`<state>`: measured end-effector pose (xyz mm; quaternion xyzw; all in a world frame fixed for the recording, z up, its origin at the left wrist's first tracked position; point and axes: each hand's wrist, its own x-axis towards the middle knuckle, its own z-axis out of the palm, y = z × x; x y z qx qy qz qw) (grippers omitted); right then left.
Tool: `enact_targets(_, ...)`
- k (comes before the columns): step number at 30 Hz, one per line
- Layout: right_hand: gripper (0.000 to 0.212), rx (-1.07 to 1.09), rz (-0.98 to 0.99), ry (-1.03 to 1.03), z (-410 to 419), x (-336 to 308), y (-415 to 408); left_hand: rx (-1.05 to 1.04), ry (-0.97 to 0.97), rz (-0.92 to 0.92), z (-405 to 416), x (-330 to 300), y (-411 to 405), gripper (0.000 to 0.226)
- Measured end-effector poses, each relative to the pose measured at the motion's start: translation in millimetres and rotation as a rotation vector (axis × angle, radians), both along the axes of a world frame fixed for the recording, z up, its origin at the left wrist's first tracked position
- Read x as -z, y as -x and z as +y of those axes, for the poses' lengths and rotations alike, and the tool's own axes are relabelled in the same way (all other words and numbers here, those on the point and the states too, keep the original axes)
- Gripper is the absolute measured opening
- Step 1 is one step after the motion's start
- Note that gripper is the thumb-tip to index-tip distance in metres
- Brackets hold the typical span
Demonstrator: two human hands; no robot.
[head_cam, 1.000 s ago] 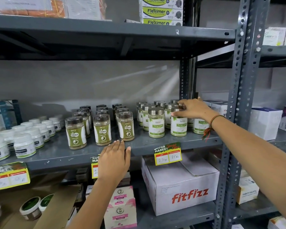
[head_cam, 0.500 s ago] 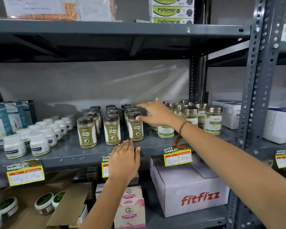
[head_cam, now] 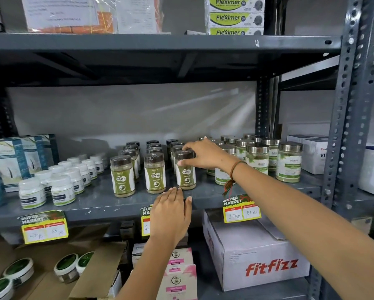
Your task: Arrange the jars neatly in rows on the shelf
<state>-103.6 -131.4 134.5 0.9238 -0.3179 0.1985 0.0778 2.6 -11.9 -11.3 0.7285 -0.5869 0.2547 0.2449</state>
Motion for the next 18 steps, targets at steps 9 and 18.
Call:
enact_targets(9,0.076,-0.001,-0.021,0.019,6,0,2,0.006,-0.025,0.009,1,-3,1,0.06)
enact_targets(18,0.081,0.035,-0.049,0.13,31,-8,12,0.024,0.003,0.059,16,-16,8,0.057)
